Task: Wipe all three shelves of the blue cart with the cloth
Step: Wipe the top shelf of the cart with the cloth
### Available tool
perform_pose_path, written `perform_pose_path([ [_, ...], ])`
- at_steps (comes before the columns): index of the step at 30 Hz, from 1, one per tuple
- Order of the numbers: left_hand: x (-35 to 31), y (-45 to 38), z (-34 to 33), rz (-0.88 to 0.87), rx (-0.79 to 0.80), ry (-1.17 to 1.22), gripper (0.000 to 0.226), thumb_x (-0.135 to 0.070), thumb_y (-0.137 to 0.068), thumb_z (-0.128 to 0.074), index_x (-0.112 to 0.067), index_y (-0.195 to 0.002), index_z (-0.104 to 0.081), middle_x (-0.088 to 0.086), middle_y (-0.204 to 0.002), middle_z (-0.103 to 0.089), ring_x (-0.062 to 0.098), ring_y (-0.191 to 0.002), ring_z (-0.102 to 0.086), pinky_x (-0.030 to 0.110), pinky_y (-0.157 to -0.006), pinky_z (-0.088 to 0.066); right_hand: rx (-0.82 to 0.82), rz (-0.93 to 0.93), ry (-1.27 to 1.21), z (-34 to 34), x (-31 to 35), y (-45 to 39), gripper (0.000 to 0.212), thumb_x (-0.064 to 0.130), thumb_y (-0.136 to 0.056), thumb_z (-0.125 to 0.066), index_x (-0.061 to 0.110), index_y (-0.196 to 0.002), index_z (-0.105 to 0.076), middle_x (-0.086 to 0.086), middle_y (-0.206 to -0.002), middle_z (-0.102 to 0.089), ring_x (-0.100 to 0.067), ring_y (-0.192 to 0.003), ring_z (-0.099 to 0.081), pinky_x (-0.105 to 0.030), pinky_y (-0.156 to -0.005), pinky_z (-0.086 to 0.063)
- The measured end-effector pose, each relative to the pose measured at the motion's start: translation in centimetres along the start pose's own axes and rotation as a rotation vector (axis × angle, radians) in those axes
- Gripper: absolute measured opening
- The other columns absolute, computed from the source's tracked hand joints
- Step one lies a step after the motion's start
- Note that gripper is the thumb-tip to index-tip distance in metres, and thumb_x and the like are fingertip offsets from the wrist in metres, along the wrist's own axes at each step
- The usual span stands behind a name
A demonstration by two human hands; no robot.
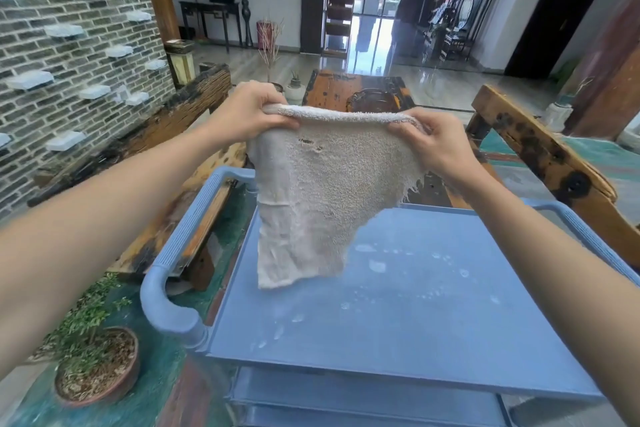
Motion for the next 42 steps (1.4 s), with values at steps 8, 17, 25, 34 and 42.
perform_pose_path([
  [8,0.8,3.4,0.0,0.006,0.031,0.003,0.030,-0.043,-0.070,-0.085,-0.017,-0.083,-0.080,0.002,-0.079,-0.071,0.021,-0.076,-0.063,0.037,-0.070,-0.047,0.120,0.034,0.035,-2.2,-0.4,2.0,0.020,0.041,-0.092,-0.072,0.021,-0.089,-0.077,0.005,-0.084,-0.074,-0.006,-0.075,-0.063,-0.031,-0.067,-0.050],
  [17,5.6,16.7,-10.4,0.163,0.410,0.066,0.045,-0.047,-0.073,-0.084,-0.017,-0.051,-0.058,-0.003,-0.051,-0.032,0.009,-0.053,-0.026,0.028,-0.053,-0.020,0.439,-0.217,-0.104,-10.7,-6.5,14.0,0.031,0.029,-0.088,-0.079,0.007,-0.069,-0.067,0.013,-0.060,-0.051,0.001,-0.056,-0.044,-0.015,-0.052,-0.033],
  [25,11.4,22.5,-15.6,0.308,0.606,0.004,0.026,-0.037,-0.083,-0.080,-0.015,-0.073,-0.070,0.001,-0.065,-0.064,0.008,-0.061,-0.056,0.018,-0.058,-0.035,0.498,-0.366,-0.198,-16.7,-10.4,18.5,0.011,0.028,-0.089,-0.080,0.020,-0.083,-0.077,0.008,-0.083,-0.075,-0.003,-0.078,-0.066,-0.019,-0.071,-0.049],
  [34,21.2,20.6,-19.2,0.543,0.460,-0.018,0.012,-0.016,-0.081,-0.079,-0.026,-0.088,-0.077,-0.015,-0.087,-0.075,0.001,-0.086,-0.067,0.032,-0.080,-0.053,0.409,-0.690,-0.060,-21.7,-21.5,18.3,0.011,0.024,-0.096,-0.071,0.019,-0.105,-0.072,0.003,-0.102,-0.073,-0.021,-0.106,-0.067,-0.024,-0.078,-0.047],
  [42,26.7,21.8,-21.4,0.687,0.306,-0.237,0.040,-0.026,-0.092,-0.060,-0.023,-0.132,-0.057,0.007,-0.126,-0.053,0.030,-0.125,-0.042,0.049,-0.098,-0.047,0.490,-0.453,0.462,-27.8,-21.6,18.6,0.053,0.028,-0.096,-0.060,0.019,-0.147,-0.050,-0.019,-0.154,-0.037,-0.040,-0.140,-0.036,-0.047,-0.110,-0.042],
])
Point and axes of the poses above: each hand's wrist, its own y-axis away from the middle knuckle, its own z-axis out of the back of the hand, x = y × z, the point moved 9 cm from there along -y, towards the middle knuckle
